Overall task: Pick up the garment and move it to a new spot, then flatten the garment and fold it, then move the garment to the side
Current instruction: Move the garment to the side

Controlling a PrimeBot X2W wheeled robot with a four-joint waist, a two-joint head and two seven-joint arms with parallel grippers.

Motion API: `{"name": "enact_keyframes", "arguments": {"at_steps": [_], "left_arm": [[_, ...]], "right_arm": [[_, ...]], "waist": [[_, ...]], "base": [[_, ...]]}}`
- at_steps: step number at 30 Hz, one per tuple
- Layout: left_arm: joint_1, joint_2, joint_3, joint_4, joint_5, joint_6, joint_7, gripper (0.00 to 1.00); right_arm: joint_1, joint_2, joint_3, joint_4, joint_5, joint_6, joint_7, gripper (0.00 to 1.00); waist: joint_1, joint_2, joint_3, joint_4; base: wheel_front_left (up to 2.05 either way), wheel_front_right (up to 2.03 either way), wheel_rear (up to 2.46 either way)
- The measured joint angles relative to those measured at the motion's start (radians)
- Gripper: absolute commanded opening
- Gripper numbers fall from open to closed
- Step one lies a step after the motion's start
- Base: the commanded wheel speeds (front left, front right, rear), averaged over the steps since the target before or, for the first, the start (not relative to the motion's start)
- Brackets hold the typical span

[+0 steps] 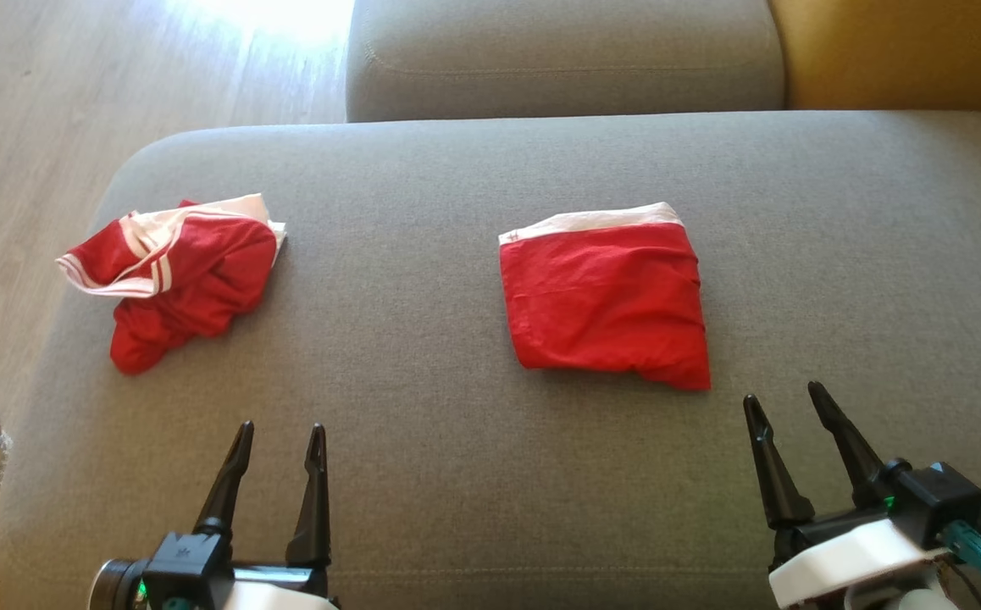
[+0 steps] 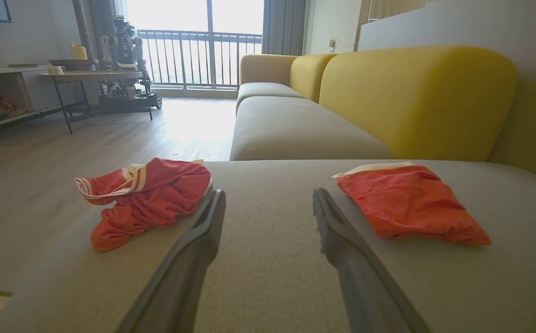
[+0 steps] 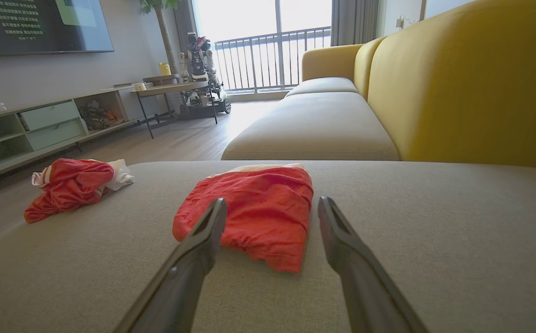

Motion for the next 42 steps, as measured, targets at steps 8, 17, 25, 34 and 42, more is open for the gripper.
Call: {"name": "enact_keyframes", "arguments": {"at_steps": [8,17,25,34,42], "left_arm": [[-0.001,0.000,-0.019,0.000,0.028,-0.002,0.000,1.00],[-0.013,0.001,-0.058,-0.006,0.044,-0.010,0.000,1.00],[-0.118,0.000,-0.116,-0.011,0.025,-0.010,0.000,1.00],[-0.200,0.000,-0.144,0.000,0.014,-0.010,0.000,1.00],[-0.217,-0.001,-0.145,0.004,0.014,-0.006,0.000,1.00]], "right_arm": [[-0.002,0.000,0.030,0.046,0.008,0.000,0.000,1.00],[-0.136,0.000,-0.005,0.193,0.170,0.000,0.000,1.00],[-0.405,-0.028,-0.059,0.427,0.320,0.000,0.149,1.00],[-0.577,-0.103,-0.107,0.570,0.420,0.000,0.333,1.00],[-0.616,-0.119,-0.090,0.595,0.450,0.000,0.386,0.00]], "waist": [[0.0000,0.0000,0.004,0.028],[0.0000,0.0000,0.045,0.060],[0.0001,0.0000,0.153,0.108],[0.0001,0.0000,0.249,0.169],[0.0001,0.0000,0.277,0.171]], "base": [[0.00,0.00,0.00],[0.00,0.00,0.00],[0.00,0.00,0.00],[0.00,0.00,0.00],[0.00,0.00,0.00]]}}
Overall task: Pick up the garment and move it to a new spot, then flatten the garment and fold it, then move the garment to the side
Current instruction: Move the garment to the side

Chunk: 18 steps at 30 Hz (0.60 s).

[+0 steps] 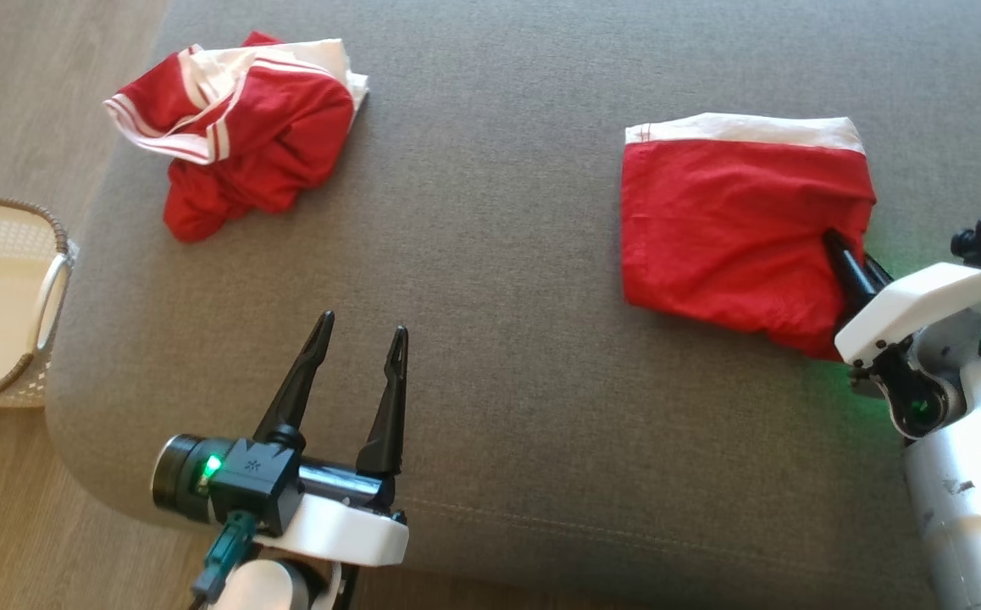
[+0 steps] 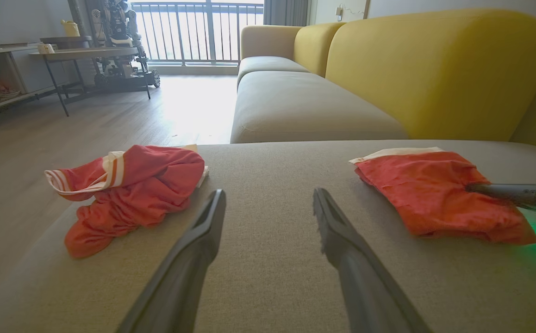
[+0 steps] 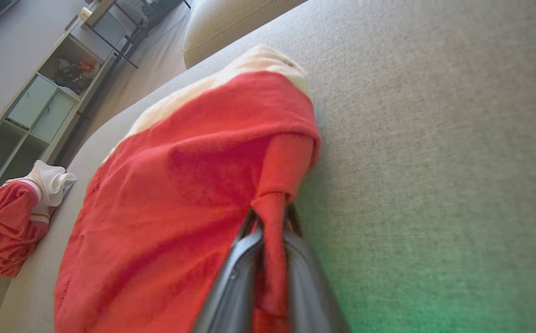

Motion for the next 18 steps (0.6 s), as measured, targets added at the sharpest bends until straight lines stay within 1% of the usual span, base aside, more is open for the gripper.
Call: {"name": "enact_keyframes", "arguments": {"at_steps": [4,9,12,15,16,18], "left_arm": [[-0.001,0.000,0.002,-0.001,0.001,0.002,0.000,1.00],[-0.020,0.000,0.014,-0.003,0.018,-0.015,0.000,1.00],[-0.037,0.000,0.029,-0.006,0.024,-0.024,0.000,1.00],[-0.054,0.003,0.037,-0.012,0.033,-0.037,0.000,1.00],[-0.054,0.003,0.037,-0.012,0.033,-0.037,0.000,1.00],[-0.065,0.007,0.039,-0.013,0.041,-0.042,0.000,1.00]], "right_arm": [[-0.003,-0.018,0.027,-0.021,-0.012,0.000,-0.003,0.00],[-0.009,-0.106,0.090,-0.073,-0.064,0.000,-0.012,0.00],[-0.031,-0.151,0.106,-0.088,-0.075,0.000,-0.012,0.00],[-0.062,-0.186,0.116,-0.101,-0.085,0.000,-0.020,0.00],[-0.062,-0.186,0.116,-0.101,-0.085,0.000,-0.020,0.00],[-0.082,-0.206,0.123,-0.106,-0.100,0.000,-0.030,0.00]], "waist": [[0.0000,0.0000,0.007,-0.021],[0.0000,0.0000,0.032,-0.080],[0.0000,0.0000,0.049,-0.118],[0.0000,0.0000,0.066,-0.162],[0.0000,0.0000,0.066,-0.162],[0.0000,0.0000,0.078,-0.193]], "base": [[0.00,0.00,0.00],[0.00,0.00,0.00],[0.00,0.00,0.00],[0.00,0.00,0.00],[0.00,0.00,0.00],[0.00,0.00,0.00]]}}
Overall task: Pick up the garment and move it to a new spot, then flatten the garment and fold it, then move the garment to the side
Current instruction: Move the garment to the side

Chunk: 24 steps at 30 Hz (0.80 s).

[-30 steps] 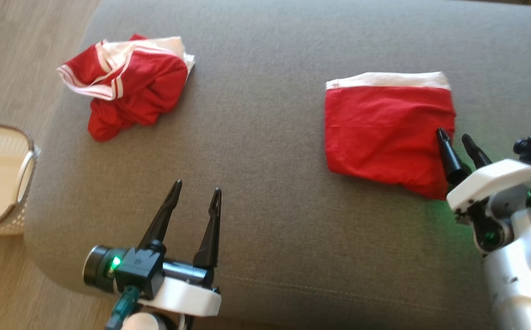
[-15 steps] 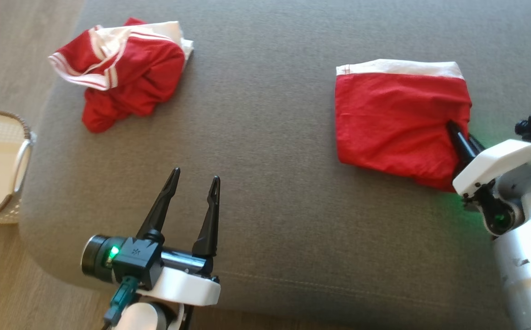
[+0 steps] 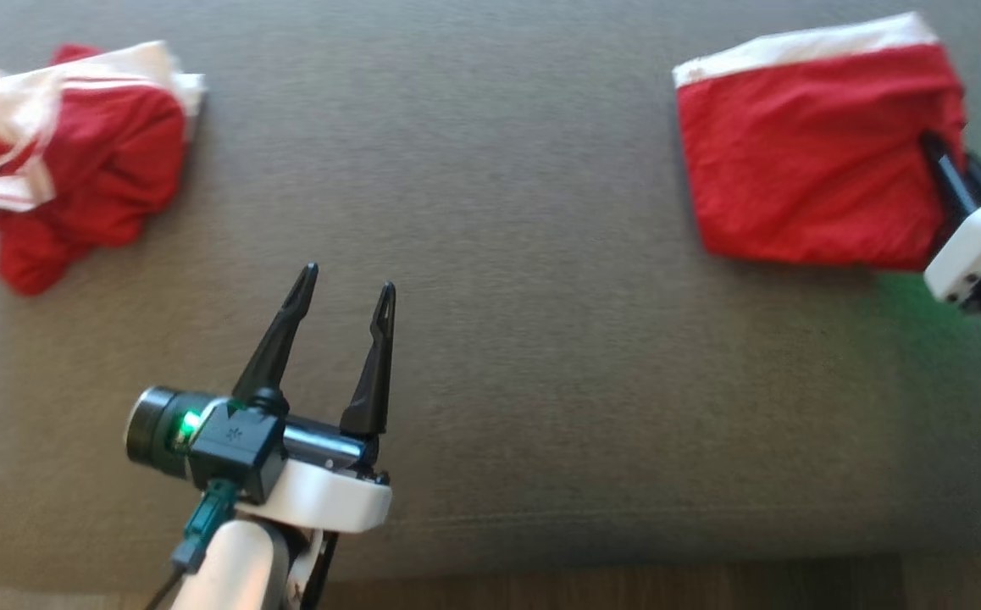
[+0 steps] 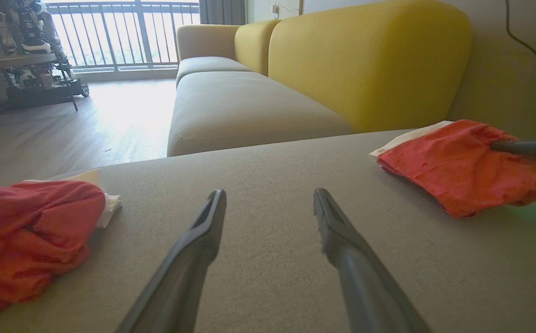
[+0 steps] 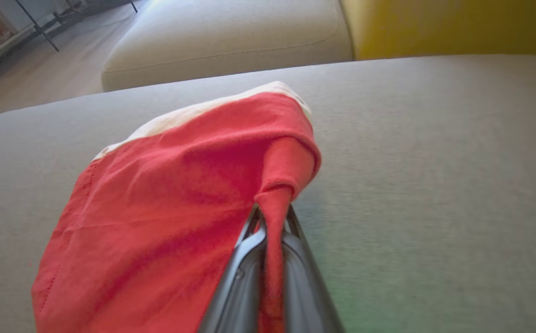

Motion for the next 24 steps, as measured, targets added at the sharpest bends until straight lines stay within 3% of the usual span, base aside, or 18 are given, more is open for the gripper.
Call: {"name": "enact_keyframes", "arguments": {"at_steps": [14,24], "left_arm": [[-0.035,0.038,0.018,-0.002,0.016,-0.025,0.000,1.00],[-0.076,0.050,0.018,-0.001,0.016,-0.039,0.000,1.00]], "right_arm": [[-0.098,-0.102,0.047,-0.031,-0.145,0.000,-0.079,0.00],[-0.148,-0.125,0.011,-0.026,-0.262,0.000,-0.086,0.00]], "waist": [[-0.0001,0.0000,0.073,-0.172],[0.0000,0.0000,0.123,-0.212]], "base": [[0.00,0.00,0.00],[0.00,0.00,0.00]]}}
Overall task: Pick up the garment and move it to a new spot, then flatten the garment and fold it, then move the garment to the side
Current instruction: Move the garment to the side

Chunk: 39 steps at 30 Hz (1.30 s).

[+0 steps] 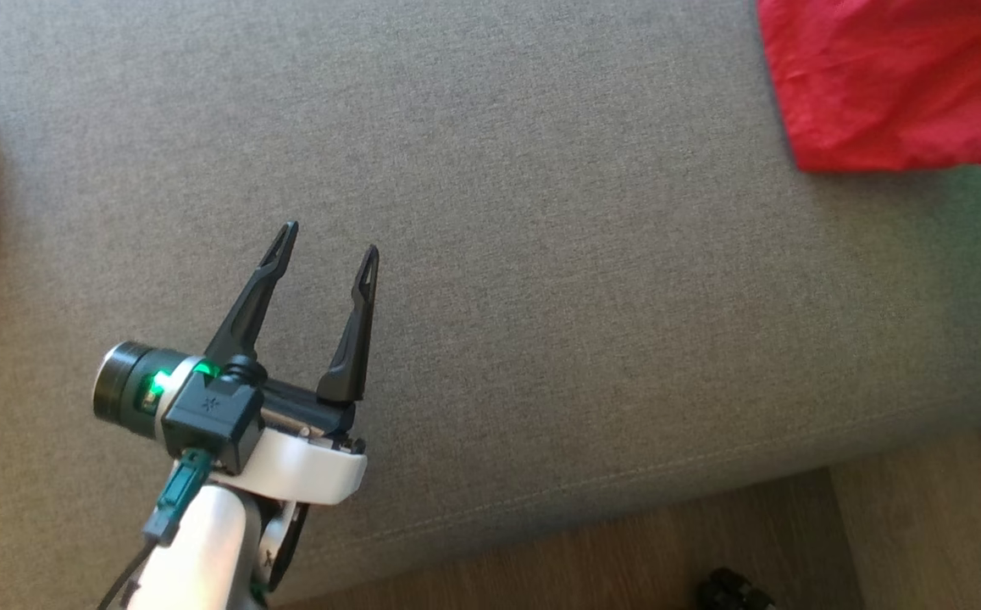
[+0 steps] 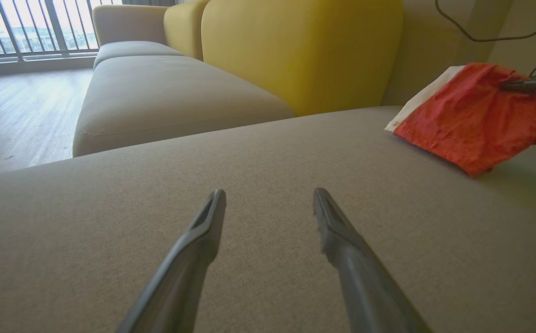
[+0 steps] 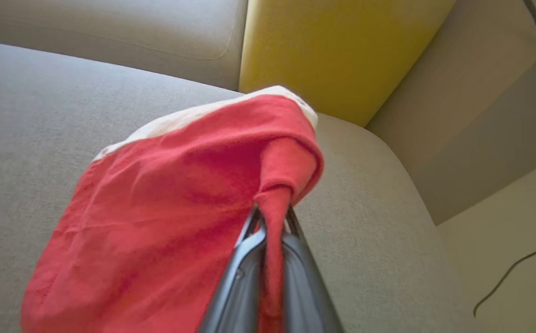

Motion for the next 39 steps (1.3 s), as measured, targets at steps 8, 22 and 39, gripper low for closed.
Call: {"name": "enact_keyframes", "arguments": {"at_steps": [8,22,39], "left_arm": [[-0.002,0.002,0.000,0.000,0.000,-0.004,0.000,1.00],[-0.002,0.000,0.001,0.007,-0.003,-0.015,0.000,1.00],[0.056,-0.038,0.012,0.023,-0.039,0.000,0.000,1.00]], "right_arm": [[0.000,0.000,-0.058,0.012,-0.125,0.000,0.000,0.22],[0.005,0.071,-0.253,-0.034,-0.432,0.000,0.000,1.00],[0.195,0.355,-0.185,-0.208,-0.380,0.000,-0.118,1.00]], "waist": [[0.0000,0.0000,0.016,0.018],[0.0000,0.0000,-0.011,0.039],[-0.0001,0.0000,-0.137,0.089]], "base": [[0.00,0.00,0.00],[0.00,0.00,0.00],[0.00,0.00,0.00]]}}
